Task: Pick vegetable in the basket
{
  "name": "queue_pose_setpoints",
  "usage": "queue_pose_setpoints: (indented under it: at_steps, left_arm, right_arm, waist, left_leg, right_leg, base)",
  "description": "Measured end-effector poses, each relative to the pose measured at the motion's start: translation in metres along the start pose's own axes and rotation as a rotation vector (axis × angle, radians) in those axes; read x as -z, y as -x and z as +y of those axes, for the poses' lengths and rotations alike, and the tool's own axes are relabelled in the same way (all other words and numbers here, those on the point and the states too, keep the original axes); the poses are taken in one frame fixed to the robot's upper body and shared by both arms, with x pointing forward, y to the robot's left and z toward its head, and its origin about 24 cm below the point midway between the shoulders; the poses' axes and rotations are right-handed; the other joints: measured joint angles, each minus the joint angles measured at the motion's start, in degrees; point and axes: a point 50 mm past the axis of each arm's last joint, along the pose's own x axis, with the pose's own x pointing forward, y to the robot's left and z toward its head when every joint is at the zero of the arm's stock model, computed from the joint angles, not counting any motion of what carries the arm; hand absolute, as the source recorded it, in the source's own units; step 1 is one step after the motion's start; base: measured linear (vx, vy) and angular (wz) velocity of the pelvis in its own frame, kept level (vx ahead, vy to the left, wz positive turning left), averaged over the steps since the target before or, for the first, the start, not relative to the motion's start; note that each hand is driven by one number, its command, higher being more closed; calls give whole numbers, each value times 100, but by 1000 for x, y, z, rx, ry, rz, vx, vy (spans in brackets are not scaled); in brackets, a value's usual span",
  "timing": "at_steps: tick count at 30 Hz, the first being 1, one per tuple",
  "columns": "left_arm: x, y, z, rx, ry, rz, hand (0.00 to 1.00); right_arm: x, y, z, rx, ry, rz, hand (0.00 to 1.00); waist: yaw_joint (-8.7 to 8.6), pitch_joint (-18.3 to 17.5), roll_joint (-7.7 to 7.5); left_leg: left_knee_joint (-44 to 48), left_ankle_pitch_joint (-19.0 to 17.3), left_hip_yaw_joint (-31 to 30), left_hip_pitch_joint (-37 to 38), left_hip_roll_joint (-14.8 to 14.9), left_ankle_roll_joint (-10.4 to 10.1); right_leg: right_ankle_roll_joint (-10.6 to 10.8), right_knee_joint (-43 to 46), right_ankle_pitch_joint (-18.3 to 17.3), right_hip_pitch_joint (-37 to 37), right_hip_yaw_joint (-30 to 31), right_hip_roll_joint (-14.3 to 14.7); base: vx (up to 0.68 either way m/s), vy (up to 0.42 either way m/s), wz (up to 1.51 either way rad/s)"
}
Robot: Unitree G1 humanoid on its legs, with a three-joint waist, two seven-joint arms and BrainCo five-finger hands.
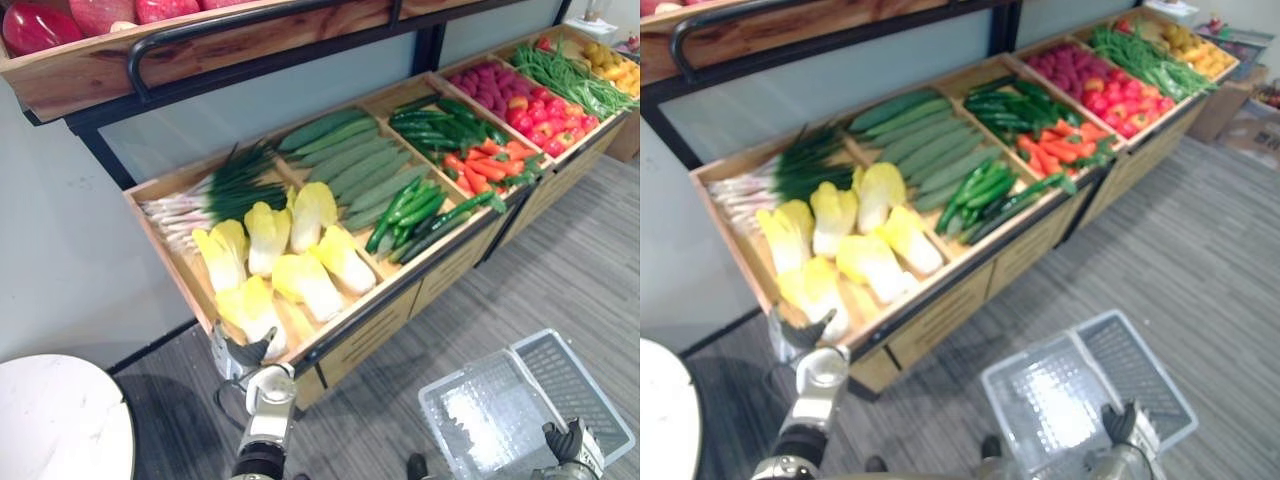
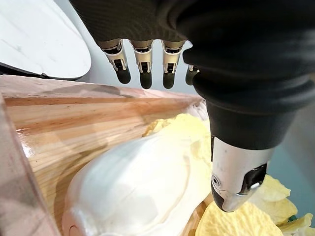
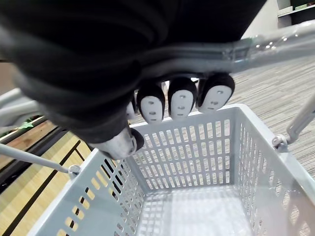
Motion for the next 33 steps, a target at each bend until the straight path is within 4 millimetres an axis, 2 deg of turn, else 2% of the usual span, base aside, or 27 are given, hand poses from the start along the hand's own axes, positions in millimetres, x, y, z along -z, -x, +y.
queue_pose_setpoints:
  at_steps: [8,17,33]
  left_arm:
    - [-16,-2,2,-15,50,-52,0]
    - [-17,-2,2,-9,52,-56,0]
    - [5,2,-6,28,-39,10,0]
  right_arm:
    - [0,0,0,9,2,-1,100]
    - [0,0,0,9,2,-1,100]
    - [1,2,1,3,5,-4,100]
  waist:
    - [0,0,0]
    - [0,0,-1]
    - [-65,6,-35]
  left_leg:
    - [0,0,-3,0,-1,0]
    - [0,0,-6,0,-2,0]
    - [0,-25,127,8,31,-33]
  right_leg:
    - [0,1,0,1,-3,-2]
    - [1,2,0,2,-6,-2]
    - [-10,-42,12,-58,120,34]
  base:
    - [0,0,0]
    - [0,0,0]
    - [1,0,-4]
